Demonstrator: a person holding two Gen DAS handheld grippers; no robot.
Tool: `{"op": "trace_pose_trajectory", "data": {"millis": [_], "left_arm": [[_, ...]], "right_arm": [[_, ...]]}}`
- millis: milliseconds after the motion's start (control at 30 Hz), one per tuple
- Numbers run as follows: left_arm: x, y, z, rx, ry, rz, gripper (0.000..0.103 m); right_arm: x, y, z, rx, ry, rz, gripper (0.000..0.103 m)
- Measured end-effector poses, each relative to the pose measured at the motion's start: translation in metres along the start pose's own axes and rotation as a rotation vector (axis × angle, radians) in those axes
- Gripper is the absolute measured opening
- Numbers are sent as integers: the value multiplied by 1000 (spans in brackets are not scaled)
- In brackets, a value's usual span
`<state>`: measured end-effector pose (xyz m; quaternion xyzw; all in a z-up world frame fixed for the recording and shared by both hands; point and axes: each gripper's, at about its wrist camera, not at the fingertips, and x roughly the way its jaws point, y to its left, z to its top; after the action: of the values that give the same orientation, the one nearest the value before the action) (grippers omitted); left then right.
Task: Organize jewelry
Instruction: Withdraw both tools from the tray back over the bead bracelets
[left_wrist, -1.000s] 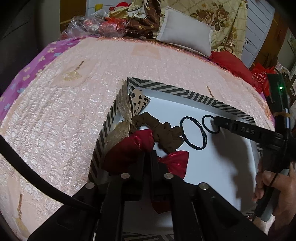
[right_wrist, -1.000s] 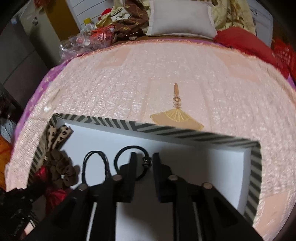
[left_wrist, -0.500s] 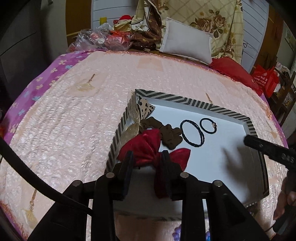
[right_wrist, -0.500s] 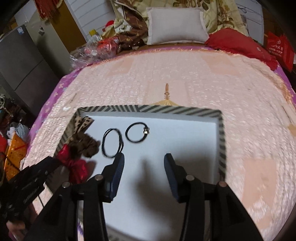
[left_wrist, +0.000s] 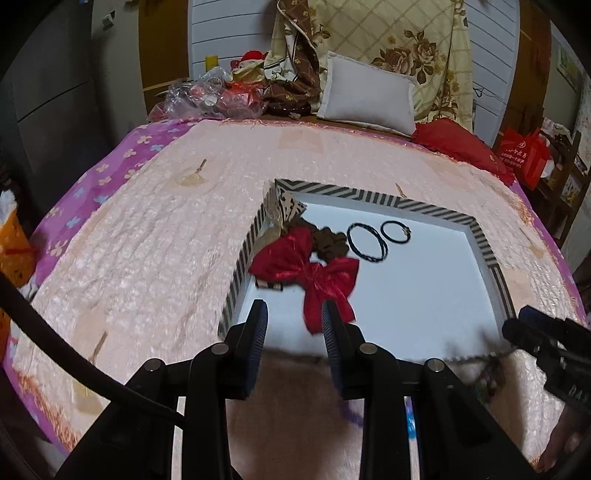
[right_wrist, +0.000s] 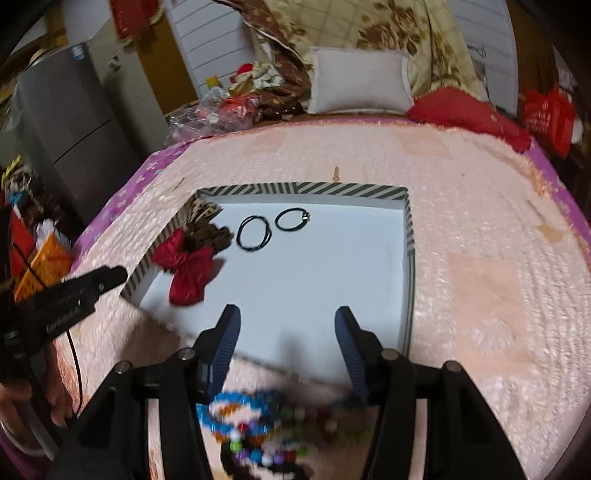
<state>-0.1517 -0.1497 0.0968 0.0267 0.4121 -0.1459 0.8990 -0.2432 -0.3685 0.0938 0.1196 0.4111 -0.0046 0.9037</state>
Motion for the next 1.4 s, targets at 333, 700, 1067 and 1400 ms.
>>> {"op": "trace_pose_trajectory", "data": {"millis": [333, 700, 1067, 1400], "left_arm": [[-20, -4, -33, -3, 8, 8, 27], [-16, -3, -62, -39, 72, -37, 27], [-9, 4, -73, -67, 108, -47, 27], [-6, 8, -73, -79, 118, -57, 27]], "right_arm": [[-34, 12, -49, -80, -5, -20, 56], [-38, -3, -85, -72, 40, -21, 56], [-31, 10, -91, -107, 56, 34, 53], [-11, 39, -85, -167, 73, 85, 33]]}}
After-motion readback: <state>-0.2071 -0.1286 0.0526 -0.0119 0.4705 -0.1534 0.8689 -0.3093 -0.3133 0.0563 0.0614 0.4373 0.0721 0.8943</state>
